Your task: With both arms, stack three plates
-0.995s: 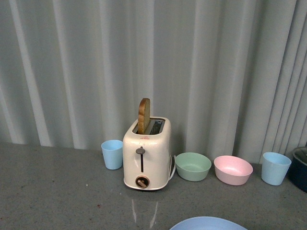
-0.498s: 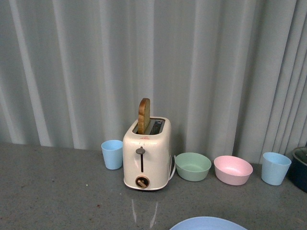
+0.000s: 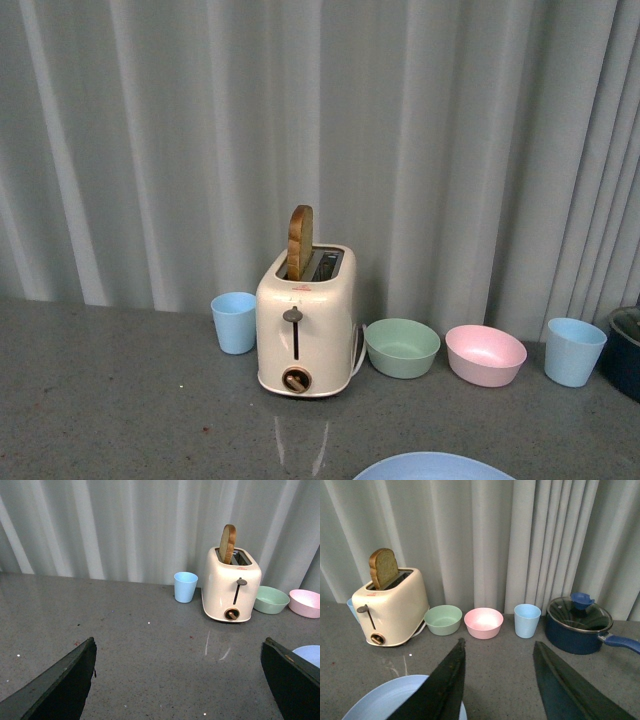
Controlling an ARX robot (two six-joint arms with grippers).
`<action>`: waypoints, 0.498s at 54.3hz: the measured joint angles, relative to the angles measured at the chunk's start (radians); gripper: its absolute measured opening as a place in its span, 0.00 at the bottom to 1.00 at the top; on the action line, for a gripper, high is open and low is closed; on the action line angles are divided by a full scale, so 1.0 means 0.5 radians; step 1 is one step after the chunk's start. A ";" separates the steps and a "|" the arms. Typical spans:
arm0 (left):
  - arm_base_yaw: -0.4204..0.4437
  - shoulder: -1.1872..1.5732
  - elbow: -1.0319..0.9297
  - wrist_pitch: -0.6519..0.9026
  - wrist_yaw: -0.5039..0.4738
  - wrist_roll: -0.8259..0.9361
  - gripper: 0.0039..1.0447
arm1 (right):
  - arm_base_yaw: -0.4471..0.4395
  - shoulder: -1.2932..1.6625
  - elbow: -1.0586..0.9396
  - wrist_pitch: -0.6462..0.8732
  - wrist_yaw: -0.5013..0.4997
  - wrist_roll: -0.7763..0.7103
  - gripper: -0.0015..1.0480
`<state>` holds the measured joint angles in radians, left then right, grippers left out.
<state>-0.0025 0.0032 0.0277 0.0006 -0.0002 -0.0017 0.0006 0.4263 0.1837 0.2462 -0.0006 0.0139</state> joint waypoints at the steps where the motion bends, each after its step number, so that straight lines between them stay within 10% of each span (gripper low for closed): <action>1: 0.000 0.000 0.000 0.000 0.000 0.001 0.94 | 0.000 -0.016 -0.014 0.000 0.000 -0.002 0.36; 12: 0.000 0.000 0.000 0.000 0.000 0.000 0.94 | 0.000 -0.138 -0.139 -0.021 0.000 -0.018 0.02; 27: 0.000 0.000 0.000 0.000 0.000 0.001 0.94 | 0.000 -0.324 -0.246 -0.093 0.000 -0.023 0.03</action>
<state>-0.0025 0.0032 0.0277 0.0006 -0.0002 -0.0013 0.0006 0.2642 0.0608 0.1997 -0.0006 0.0025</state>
